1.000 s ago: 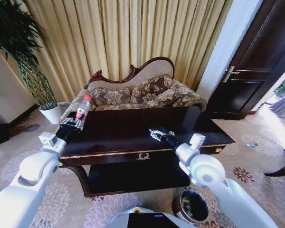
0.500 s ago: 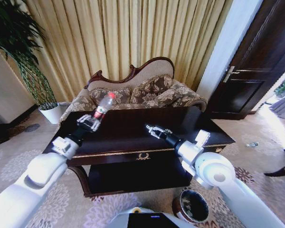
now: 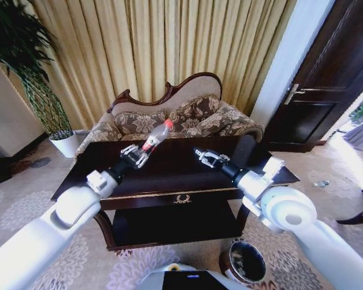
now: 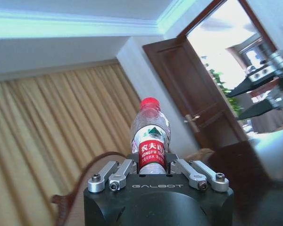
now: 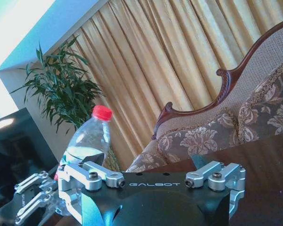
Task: Move to the front of the table and place the trash on the table into the trash bin.
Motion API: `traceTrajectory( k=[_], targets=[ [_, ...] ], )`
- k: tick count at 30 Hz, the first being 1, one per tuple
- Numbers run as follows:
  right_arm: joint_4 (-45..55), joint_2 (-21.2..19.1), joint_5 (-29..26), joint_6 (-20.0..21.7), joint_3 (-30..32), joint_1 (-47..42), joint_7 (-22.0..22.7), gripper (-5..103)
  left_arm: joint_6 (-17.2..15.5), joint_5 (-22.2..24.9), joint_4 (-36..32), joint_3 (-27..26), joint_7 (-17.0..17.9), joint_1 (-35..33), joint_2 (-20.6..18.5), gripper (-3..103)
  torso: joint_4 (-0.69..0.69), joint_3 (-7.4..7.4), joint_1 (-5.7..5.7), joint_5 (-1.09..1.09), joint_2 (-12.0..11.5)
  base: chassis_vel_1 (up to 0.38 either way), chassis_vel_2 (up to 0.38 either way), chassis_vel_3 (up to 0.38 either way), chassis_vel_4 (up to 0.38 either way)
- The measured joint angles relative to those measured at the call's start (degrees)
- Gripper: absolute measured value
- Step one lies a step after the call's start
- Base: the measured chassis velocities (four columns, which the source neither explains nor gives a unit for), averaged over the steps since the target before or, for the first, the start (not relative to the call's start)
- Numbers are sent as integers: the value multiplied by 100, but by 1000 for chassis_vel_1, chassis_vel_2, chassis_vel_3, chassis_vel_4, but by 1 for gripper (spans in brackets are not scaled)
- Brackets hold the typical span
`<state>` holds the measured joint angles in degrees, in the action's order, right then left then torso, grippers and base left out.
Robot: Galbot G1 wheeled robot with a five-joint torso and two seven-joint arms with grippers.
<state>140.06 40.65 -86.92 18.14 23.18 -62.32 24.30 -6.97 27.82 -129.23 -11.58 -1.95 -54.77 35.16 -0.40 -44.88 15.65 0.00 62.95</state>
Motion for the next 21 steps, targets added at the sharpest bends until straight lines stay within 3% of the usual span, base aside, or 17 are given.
traceTrajectory(
  k=[5, 21],
  targets=[
    [-118, 24, 19, 0, -129, 150, -36, 100, -67, 112, 145, 603, 50, 524, -37, 26, 0, 0, 0, 0, 0, 0, 0, 0, 0],
    [-365, 269, 170, -3, -719, 577, -41, 100, -369, 215, 216, 1428, 235, 1293, 253, 26, 0, 0, 0, -1, 0, 0, 0, 0, 0]
  ],
)
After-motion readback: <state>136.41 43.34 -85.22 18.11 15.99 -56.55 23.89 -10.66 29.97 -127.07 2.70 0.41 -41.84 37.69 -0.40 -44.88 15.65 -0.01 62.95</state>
